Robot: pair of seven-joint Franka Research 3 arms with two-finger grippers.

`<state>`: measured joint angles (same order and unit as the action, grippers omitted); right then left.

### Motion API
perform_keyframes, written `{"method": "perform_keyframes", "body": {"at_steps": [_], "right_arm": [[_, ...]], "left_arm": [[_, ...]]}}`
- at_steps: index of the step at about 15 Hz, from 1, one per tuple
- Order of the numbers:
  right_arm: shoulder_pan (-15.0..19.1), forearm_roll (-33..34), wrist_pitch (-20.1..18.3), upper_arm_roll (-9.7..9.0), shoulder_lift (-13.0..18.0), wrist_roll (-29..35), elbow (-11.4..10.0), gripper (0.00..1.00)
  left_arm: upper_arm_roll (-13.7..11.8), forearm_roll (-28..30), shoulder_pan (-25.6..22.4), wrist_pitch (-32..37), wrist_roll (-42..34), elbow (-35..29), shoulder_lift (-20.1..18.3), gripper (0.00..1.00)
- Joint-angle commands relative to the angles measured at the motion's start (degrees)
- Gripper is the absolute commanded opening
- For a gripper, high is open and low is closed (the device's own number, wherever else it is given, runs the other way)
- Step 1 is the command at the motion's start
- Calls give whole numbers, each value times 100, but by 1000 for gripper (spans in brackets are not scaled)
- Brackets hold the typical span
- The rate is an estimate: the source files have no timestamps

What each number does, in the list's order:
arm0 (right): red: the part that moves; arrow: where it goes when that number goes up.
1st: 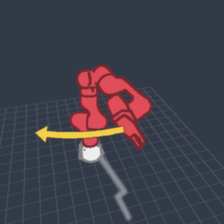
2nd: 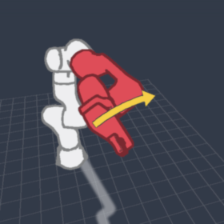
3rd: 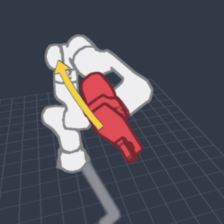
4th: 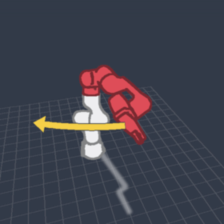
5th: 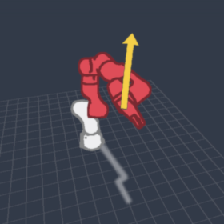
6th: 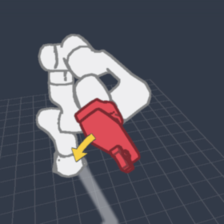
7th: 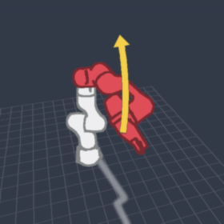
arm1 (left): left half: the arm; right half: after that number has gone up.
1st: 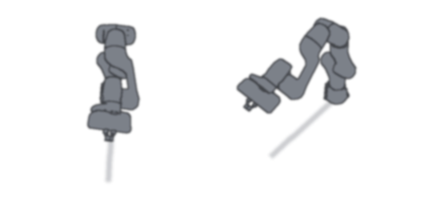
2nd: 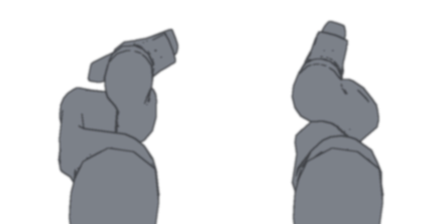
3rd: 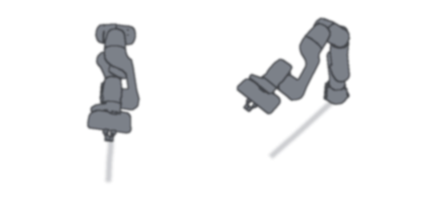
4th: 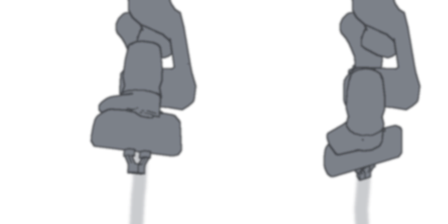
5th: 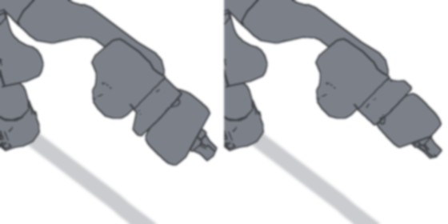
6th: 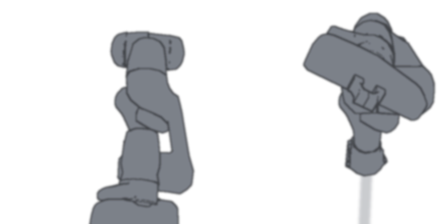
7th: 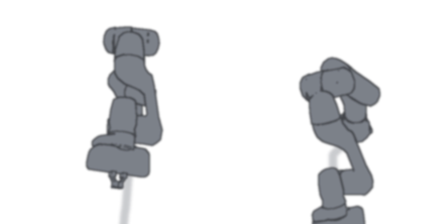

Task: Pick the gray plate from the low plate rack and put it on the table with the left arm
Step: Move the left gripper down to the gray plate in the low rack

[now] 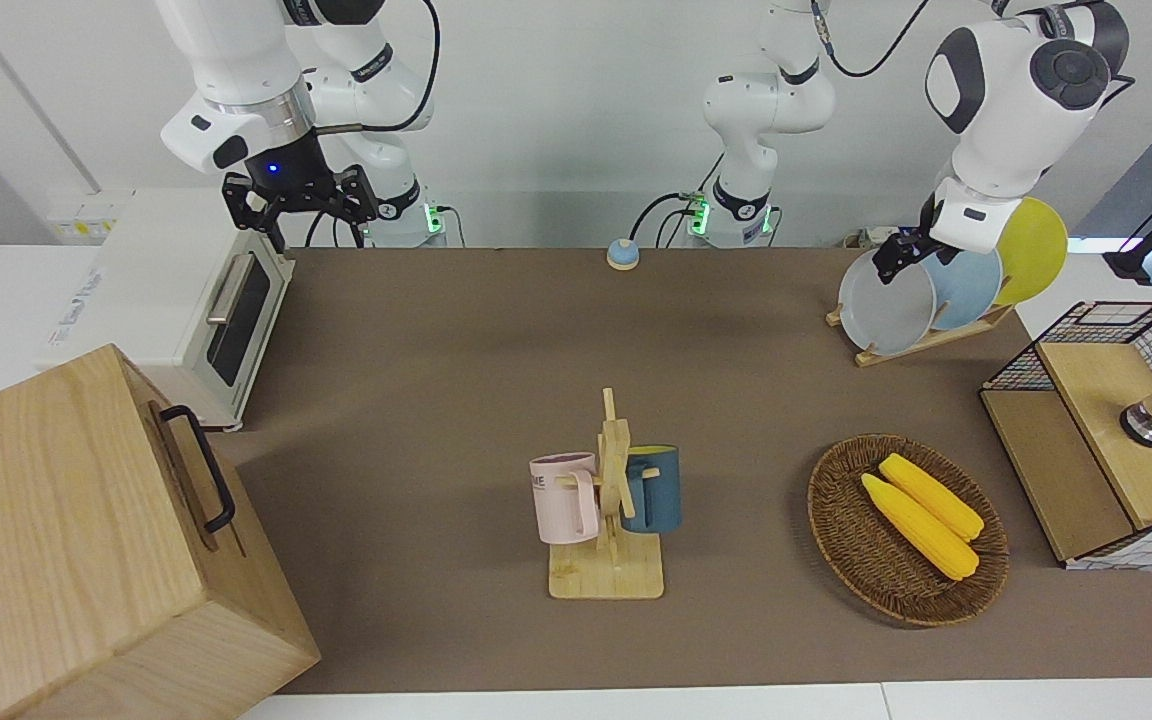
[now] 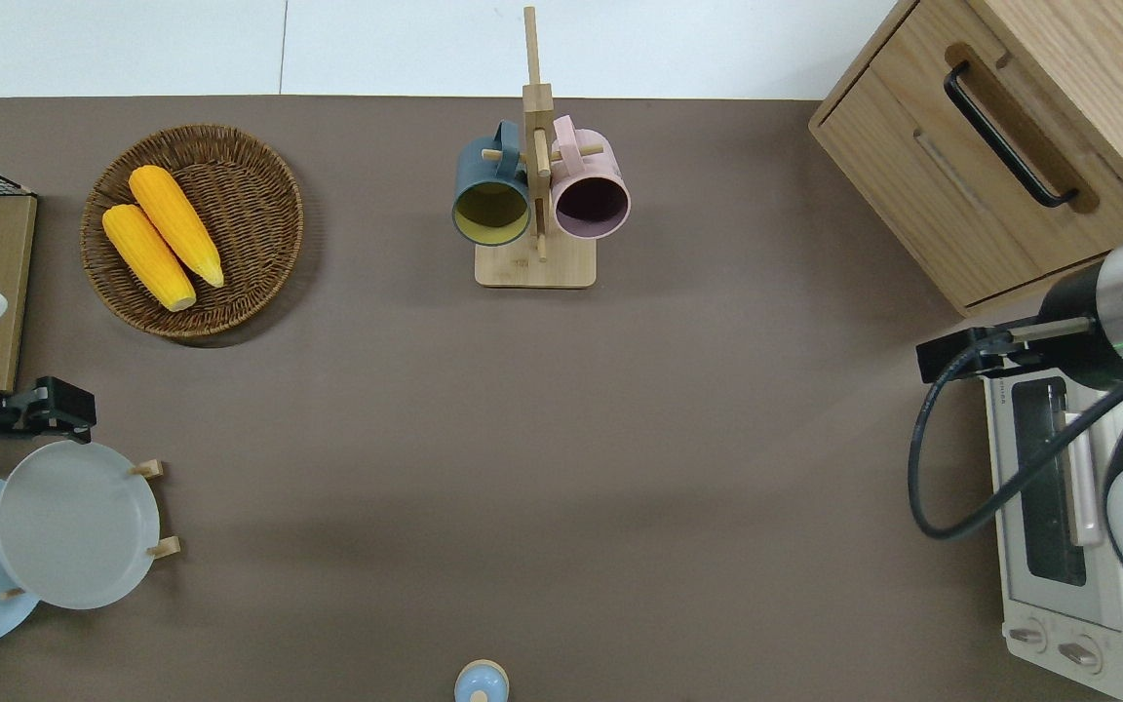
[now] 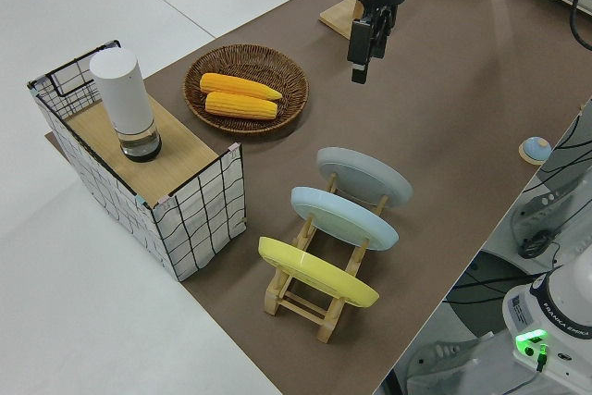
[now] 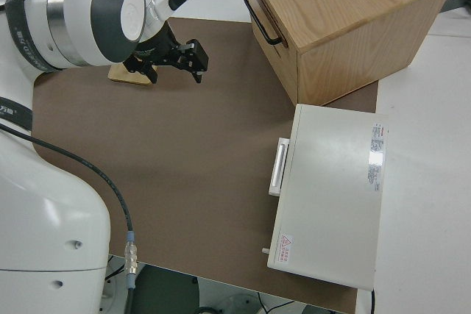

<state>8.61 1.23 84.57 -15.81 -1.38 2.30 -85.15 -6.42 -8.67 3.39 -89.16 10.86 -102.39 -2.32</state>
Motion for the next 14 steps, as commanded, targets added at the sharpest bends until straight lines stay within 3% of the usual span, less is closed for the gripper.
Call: {"method": "perform_keyframes", "body": {"at_steps": [1,4,13,14], "right_arm": [[106,8,-72,-98,7,69,51,983],[106,8,-81,-98,15,69,51,983],[106,8,-72,-89,15,69,51,983],[106,8,-81,-98,15,69,51,983]], "left_arm": [[45,-695,-92,-40,-31,-535,-181,987],[62,-1276,-57,-171,-31,-1036,-286,987],[-60,-1690,-145,-734,-23,-2056,-322,981],[-78,-1690,-189,-760,-14,-2074,-304,898]]}}
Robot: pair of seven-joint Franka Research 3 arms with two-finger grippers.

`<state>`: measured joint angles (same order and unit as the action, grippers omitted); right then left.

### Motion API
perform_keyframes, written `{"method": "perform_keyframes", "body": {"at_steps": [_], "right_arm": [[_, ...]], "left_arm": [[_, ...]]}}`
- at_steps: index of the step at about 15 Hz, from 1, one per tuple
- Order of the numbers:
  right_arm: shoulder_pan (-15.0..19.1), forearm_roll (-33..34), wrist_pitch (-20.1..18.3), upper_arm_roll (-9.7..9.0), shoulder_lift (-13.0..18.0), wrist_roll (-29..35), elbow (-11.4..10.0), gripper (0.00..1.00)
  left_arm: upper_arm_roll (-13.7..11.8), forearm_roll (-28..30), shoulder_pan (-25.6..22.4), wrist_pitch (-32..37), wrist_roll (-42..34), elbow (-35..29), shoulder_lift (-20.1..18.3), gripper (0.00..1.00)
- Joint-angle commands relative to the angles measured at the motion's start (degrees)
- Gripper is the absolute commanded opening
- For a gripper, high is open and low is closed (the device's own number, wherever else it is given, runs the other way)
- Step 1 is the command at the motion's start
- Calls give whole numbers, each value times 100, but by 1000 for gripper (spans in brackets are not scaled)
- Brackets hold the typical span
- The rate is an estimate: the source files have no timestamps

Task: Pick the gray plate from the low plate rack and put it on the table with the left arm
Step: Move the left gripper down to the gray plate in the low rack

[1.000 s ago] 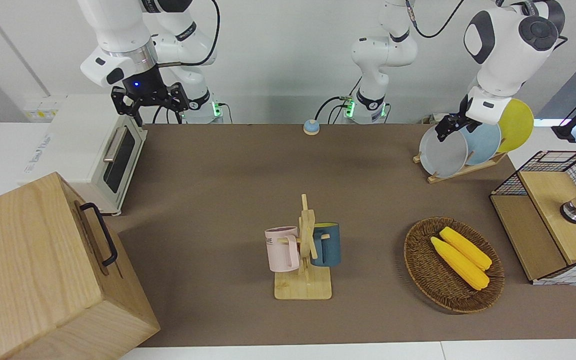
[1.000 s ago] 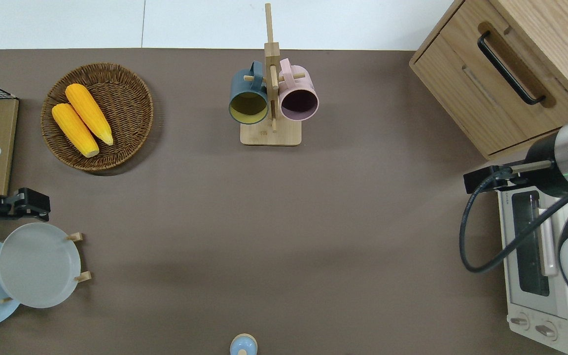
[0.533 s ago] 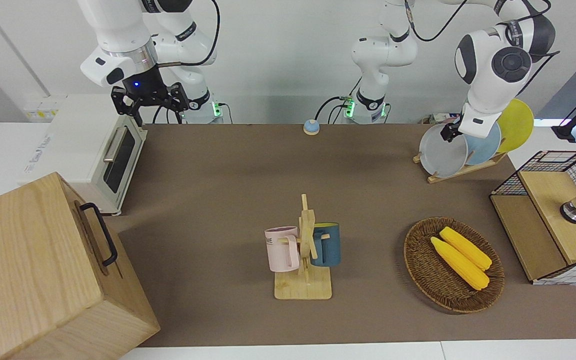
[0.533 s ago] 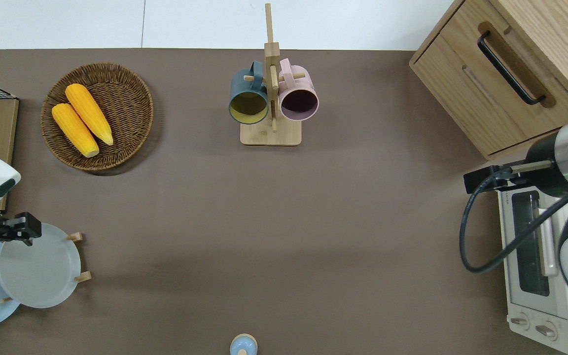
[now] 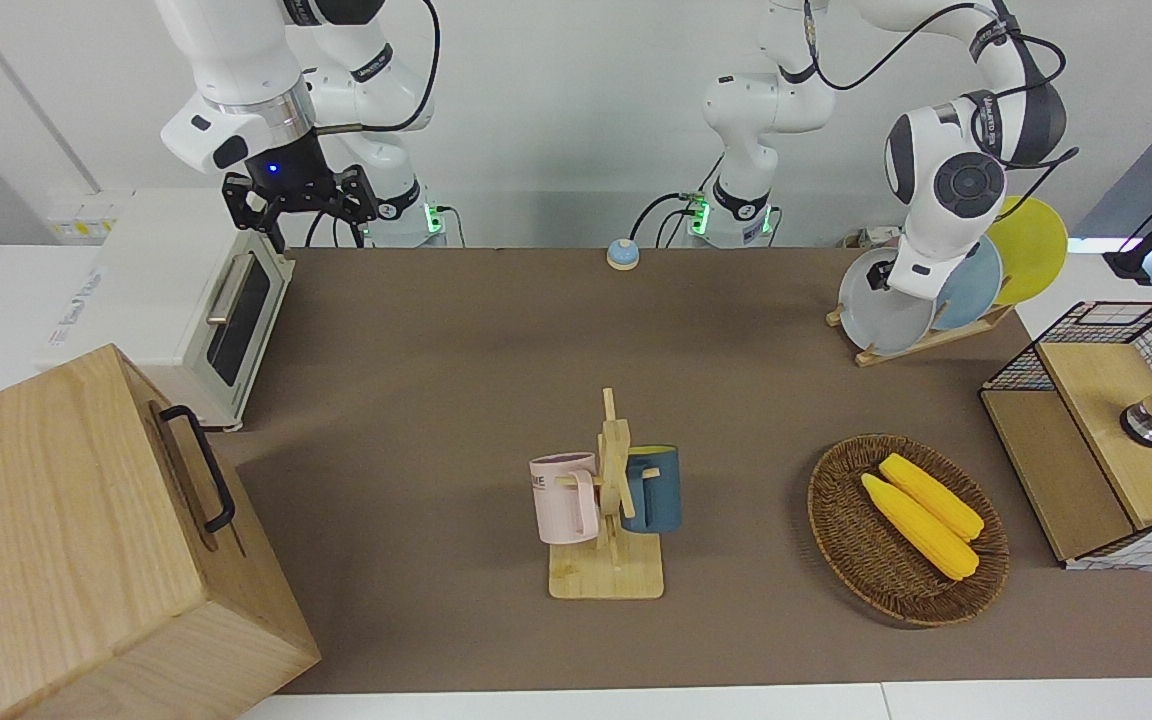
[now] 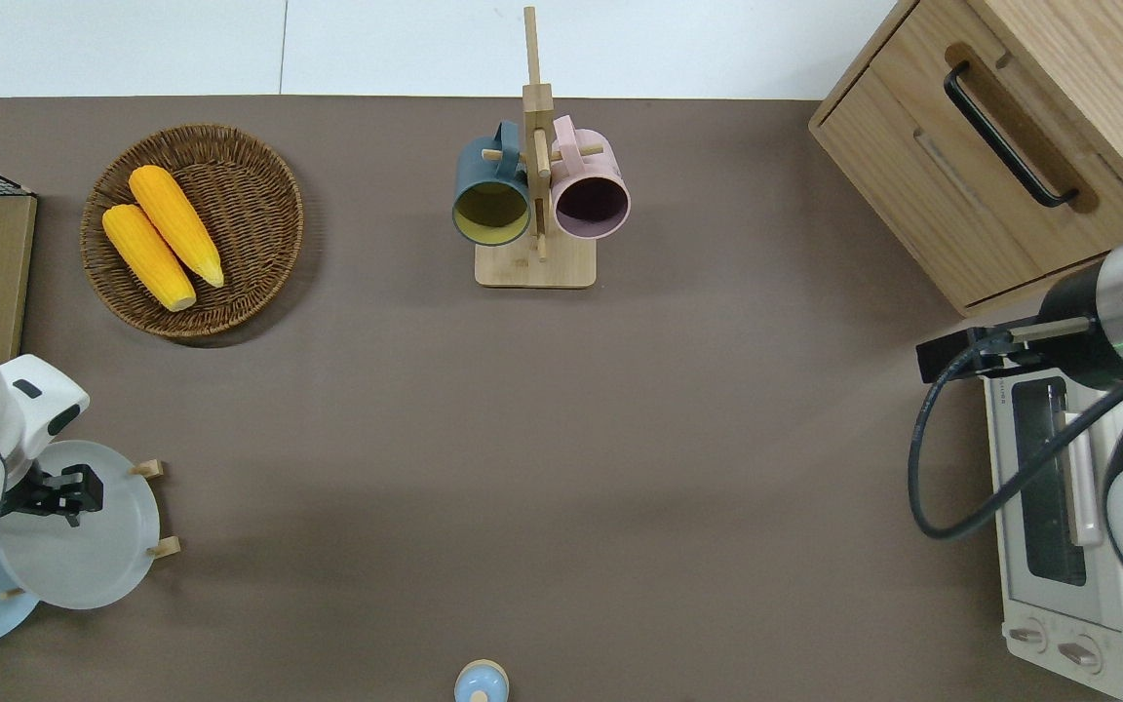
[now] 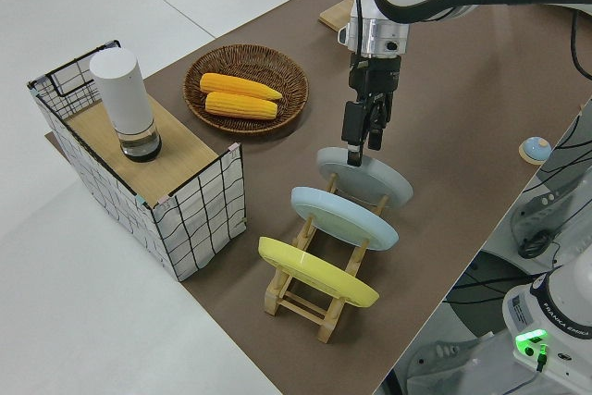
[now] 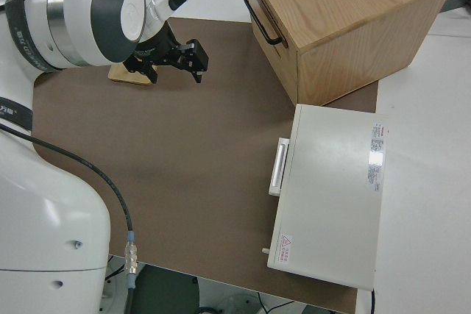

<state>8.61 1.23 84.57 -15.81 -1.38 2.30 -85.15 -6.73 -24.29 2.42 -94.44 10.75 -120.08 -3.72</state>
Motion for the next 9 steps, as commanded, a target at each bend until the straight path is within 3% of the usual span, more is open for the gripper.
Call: {"method": "perform_keyframes", "body": {"at_steps": [1,4,5,7,9], "right_arm": [[106,8,-81,-98,7,69,51,983],[106,8,-81,-98,15,69,51,983],[106,8,-81,-98,7,69,51,983],[106,8,-81,-98,15,69,51,983],[106,8,-81,-98,15,69,51,983]], "left_arm": [[-47,-120,-101,-233,32,-314,-164,709],[-56,-120,-101,-233,58,-305,-155,246],[-56,-120,-101,-233,58,-305,-155,147],[-56,-120,-101,-224,32,-288,-155,19],[-56,-120,-101,-224,6,-261,-155,0]]}}
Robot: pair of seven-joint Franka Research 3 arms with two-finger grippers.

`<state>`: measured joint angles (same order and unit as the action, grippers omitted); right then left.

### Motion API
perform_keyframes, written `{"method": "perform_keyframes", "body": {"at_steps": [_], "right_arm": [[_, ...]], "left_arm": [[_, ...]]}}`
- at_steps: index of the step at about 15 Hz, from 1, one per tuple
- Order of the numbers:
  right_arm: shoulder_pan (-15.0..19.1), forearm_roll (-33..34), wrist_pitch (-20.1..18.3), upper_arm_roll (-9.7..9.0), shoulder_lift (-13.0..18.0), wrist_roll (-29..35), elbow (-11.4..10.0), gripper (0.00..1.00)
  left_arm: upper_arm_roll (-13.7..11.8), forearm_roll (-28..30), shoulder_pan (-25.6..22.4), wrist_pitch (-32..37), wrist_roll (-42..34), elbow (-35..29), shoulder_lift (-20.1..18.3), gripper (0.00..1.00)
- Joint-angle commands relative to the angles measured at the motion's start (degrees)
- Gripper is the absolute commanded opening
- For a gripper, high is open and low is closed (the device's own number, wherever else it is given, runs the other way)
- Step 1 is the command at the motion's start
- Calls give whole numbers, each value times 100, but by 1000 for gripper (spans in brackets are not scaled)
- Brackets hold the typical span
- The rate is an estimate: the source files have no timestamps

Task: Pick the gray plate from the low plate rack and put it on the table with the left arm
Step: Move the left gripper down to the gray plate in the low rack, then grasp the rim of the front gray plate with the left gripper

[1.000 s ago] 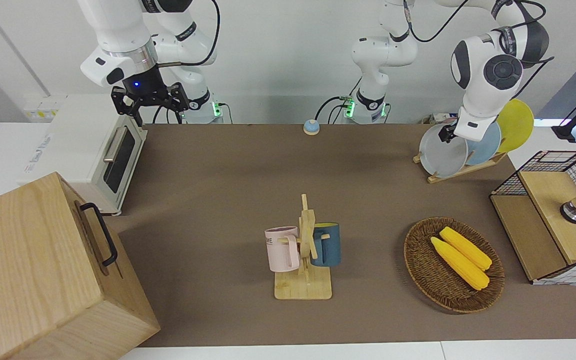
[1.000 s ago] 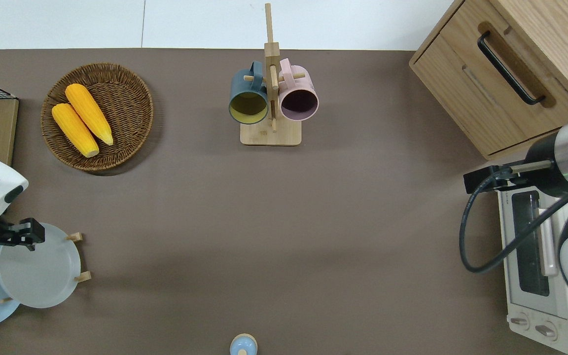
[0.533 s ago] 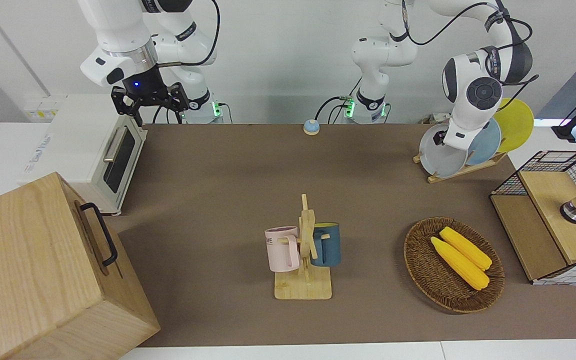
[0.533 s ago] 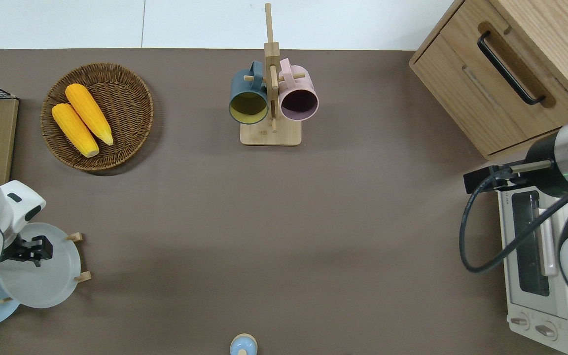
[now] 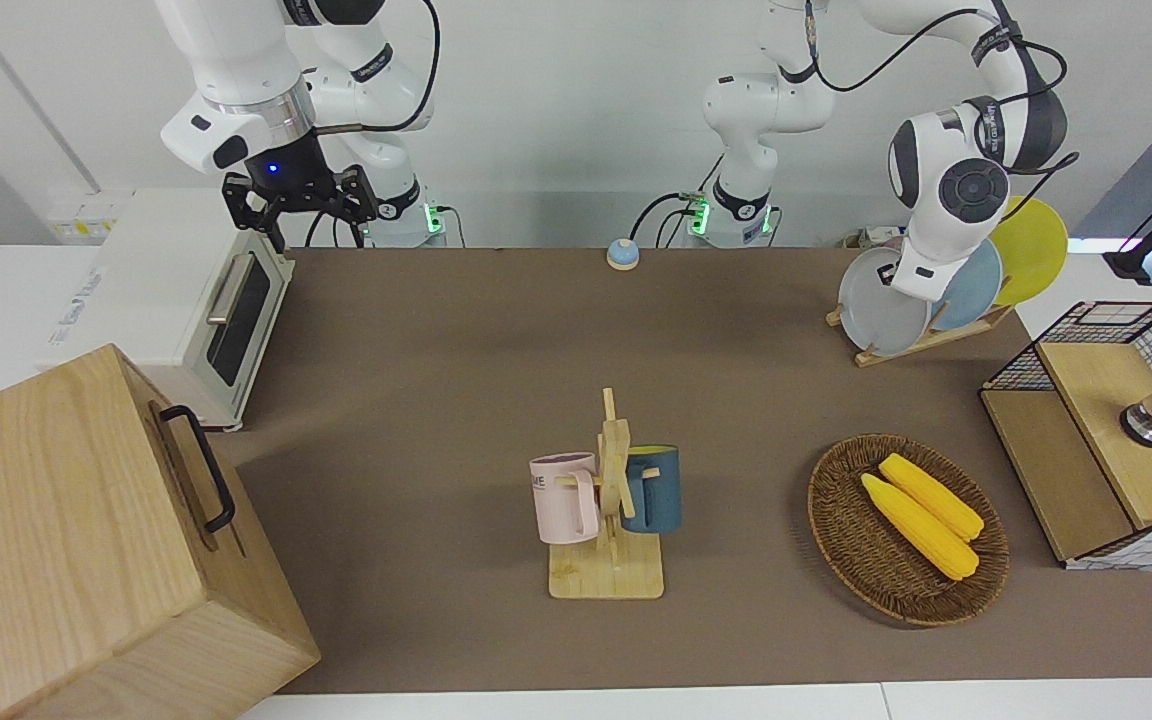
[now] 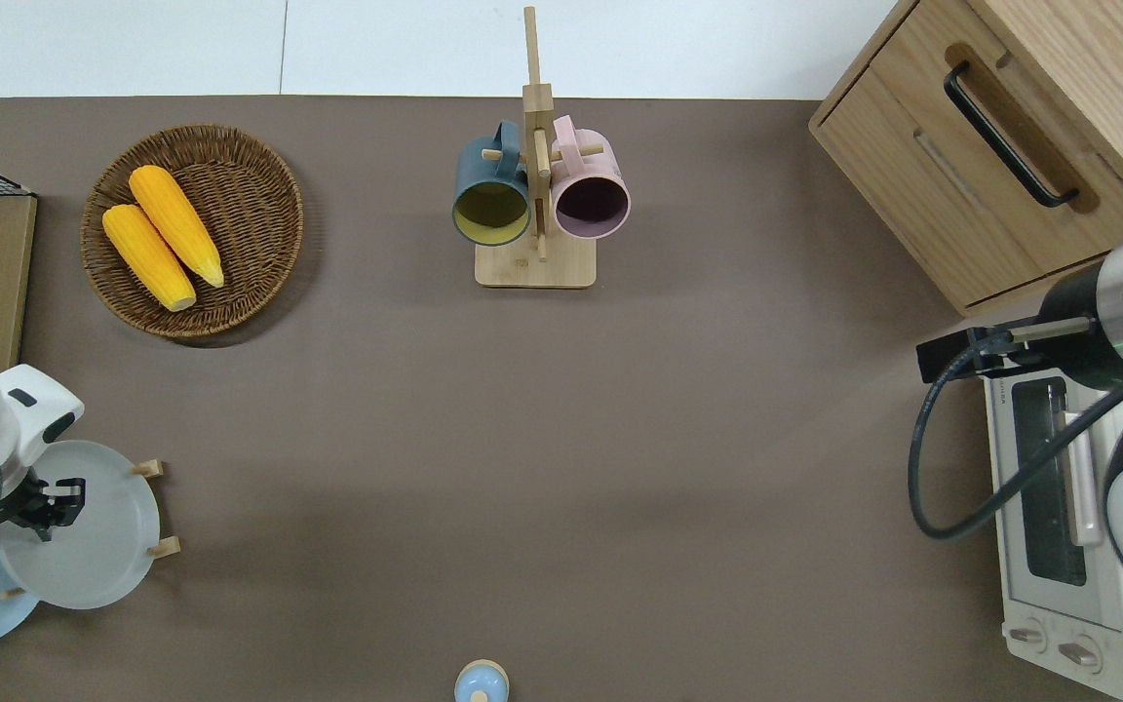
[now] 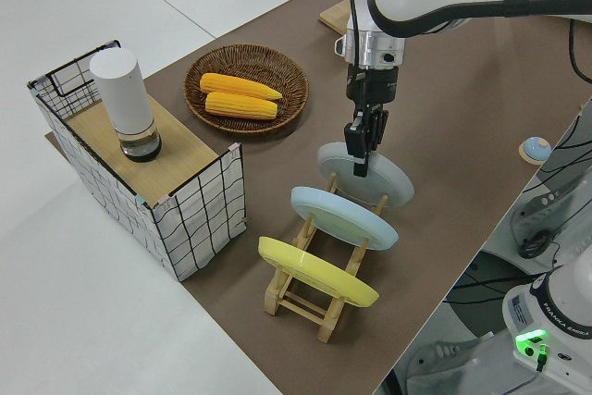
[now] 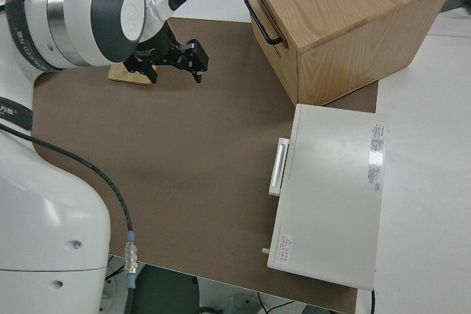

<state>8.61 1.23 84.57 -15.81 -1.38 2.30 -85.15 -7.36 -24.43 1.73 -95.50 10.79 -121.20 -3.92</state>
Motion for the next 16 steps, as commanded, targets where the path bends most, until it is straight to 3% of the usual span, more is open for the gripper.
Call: {"method": "perform_keyframes", "body": {"at_steps": [1,8,16], "right_arm": [[106,8,-72,-98,15,69,51,983],[106,8,-81,-98,7,69,51,983],[106,8,-72,-98,15,69,51,983]], "left_arm": [[7,-105,-33,-118,-15,-124,-135,0],[24,-9,20,601,-190,587,-188,0],[103,1685,11,1033,-191,1028,-284,0]]}}
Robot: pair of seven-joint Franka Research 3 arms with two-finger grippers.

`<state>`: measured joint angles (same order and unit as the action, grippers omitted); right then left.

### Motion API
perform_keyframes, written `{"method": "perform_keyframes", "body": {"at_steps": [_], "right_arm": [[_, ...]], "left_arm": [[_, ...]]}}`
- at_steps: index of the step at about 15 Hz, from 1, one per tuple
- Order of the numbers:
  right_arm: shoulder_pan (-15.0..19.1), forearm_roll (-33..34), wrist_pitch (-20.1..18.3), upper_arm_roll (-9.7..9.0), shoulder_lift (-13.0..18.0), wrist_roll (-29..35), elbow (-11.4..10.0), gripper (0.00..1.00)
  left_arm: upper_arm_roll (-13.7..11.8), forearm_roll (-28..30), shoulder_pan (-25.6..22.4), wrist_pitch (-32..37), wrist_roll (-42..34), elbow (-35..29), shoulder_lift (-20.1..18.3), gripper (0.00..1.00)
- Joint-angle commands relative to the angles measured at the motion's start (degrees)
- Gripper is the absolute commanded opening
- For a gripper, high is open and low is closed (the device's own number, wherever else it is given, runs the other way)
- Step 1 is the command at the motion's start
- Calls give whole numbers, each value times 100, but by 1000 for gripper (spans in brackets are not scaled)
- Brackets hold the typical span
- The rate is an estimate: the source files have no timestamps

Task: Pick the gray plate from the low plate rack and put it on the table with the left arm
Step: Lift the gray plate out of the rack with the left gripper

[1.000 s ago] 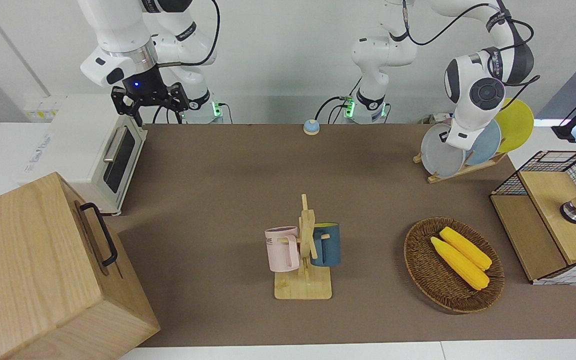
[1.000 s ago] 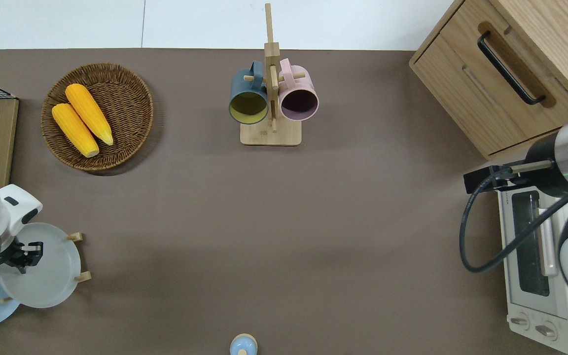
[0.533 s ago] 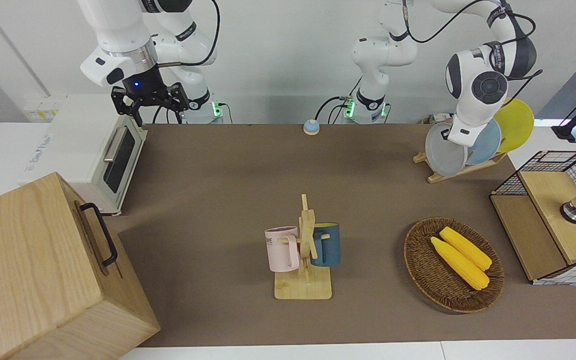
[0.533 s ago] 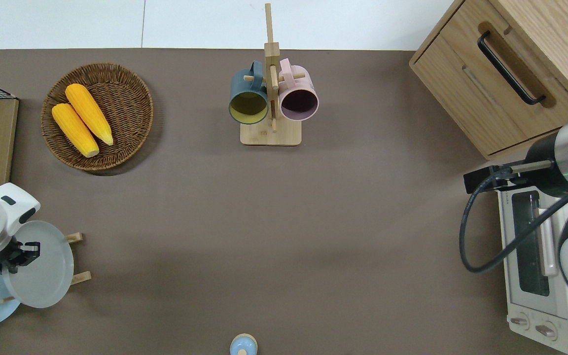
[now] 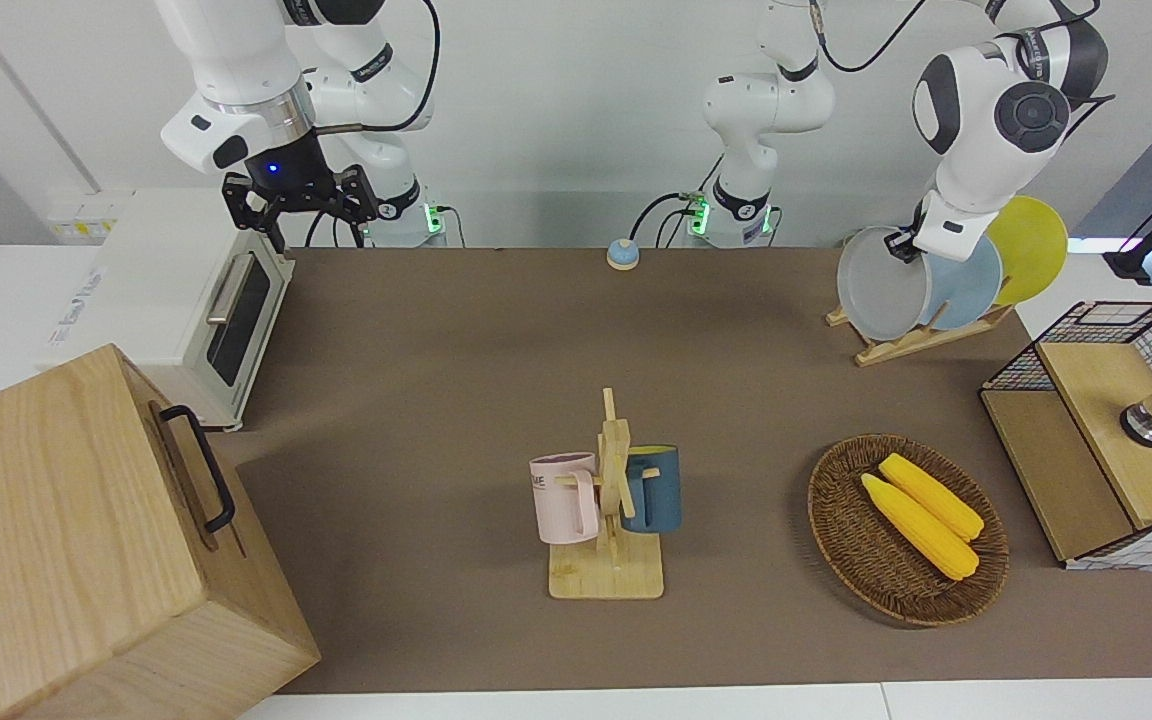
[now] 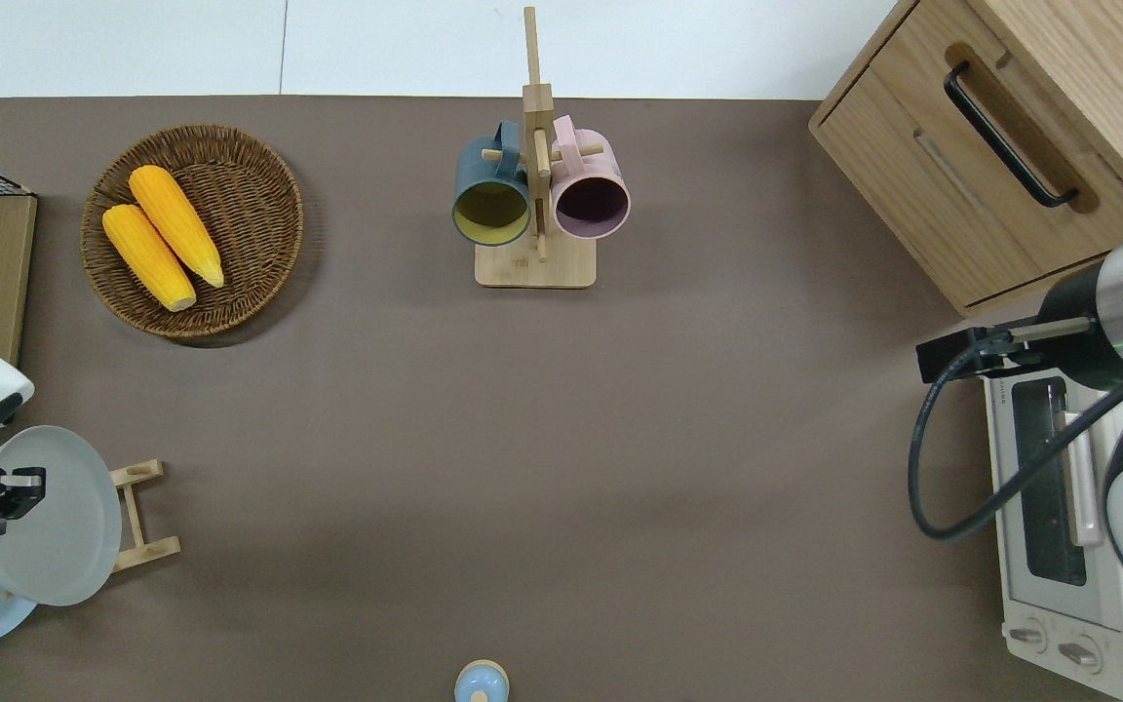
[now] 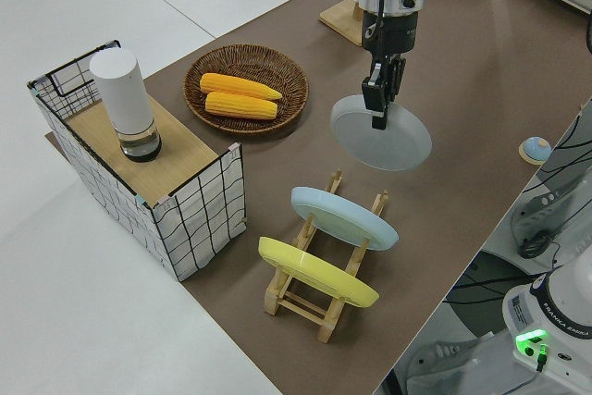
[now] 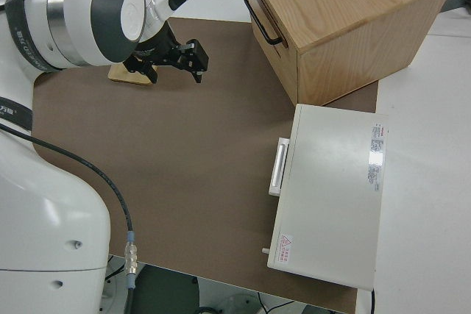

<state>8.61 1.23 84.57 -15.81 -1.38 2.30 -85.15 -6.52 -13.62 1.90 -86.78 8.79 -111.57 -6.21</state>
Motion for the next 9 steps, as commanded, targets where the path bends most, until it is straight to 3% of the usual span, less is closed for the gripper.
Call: {"method": "perform_keyframes", "body": {"at_steps": [1,4,9], "right_arm": [[106,8,-81,-98,15,69,51,983],[106,8,-81,-98,15,69,51,983],[106,8,-81,-98,15,69,51,983]], "left_arm": [[37,841,-5,161,69,48,-56,0],[63,1858,-49,-214,132,-214,-64,0],[318,2012,13,-1709,193,-1655,-424,0]]}}
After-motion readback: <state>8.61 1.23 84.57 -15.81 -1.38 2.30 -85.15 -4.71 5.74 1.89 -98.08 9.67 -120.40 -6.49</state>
